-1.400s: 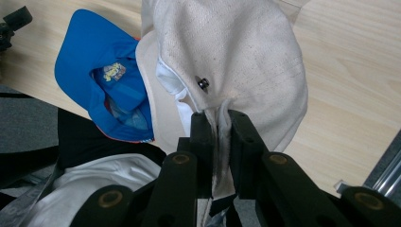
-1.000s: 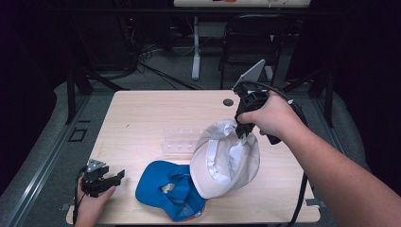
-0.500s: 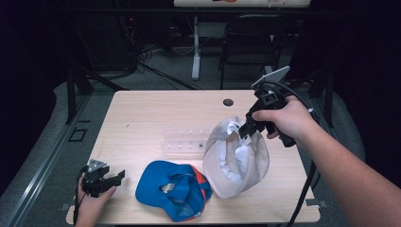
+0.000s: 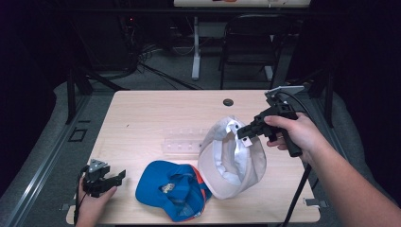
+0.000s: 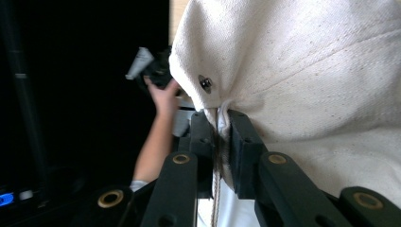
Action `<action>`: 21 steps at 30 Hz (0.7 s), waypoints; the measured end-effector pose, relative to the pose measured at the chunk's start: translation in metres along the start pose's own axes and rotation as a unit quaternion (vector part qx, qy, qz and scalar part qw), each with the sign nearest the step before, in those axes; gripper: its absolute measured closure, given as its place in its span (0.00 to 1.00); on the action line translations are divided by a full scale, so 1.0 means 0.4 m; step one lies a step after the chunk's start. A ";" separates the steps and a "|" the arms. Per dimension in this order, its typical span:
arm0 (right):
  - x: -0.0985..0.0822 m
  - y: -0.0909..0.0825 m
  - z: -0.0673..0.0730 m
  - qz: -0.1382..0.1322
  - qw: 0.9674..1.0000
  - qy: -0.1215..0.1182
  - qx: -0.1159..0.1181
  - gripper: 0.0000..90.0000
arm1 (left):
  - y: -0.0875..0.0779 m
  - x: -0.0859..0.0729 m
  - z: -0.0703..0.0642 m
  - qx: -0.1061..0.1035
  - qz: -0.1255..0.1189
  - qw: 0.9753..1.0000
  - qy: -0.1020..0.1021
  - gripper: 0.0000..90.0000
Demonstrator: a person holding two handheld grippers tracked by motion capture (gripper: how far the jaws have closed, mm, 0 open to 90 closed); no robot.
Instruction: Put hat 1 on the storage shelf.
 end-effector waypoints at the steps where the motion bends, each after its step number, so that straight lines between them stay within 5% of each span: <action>1: 0.000 0.000 0.005 0.001 1.000 0.000 0.020 0.91 | 0.000 0.000 0.000 0.000 0.000 1.000 0.000 0.35; 6: 0.010 0.006 0.028 -0.026 0.996 0.013 0.084 0.91 | -0.002 0.001 0.000 -0.001 -0.001 1.000 0.002 0.36; 8: 0.011 0.007 0.031 -0.030 0.995 0.015 0.091 0.91 | -0.001 0.004 0.000 0.000 -0.008 1.000 0.002 0.36; 11: 0.024 0.008 0.043 -0.049 0.990 0.021 0.127 0.91 | -0.002 0.008 -0.001 0.001 -0.014 1.000 0.000 0.36; 21: 0.069 0.018 0.073 -0.102 0.979 0.043 0.171 0.91 | -0.010 0.015 -0.003 0.007 -0.021 1.000 -0.005 0.37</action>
Point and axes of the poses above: each handheld gripper's, and its own axes: y roughly forward along the jaws, x roughly out of its top, z roughly to its left, the point moved 8 cm from there along y, roughly forward along the jaws, and after that the axes turned 11 degrees about -z, right-handed, at the moved point
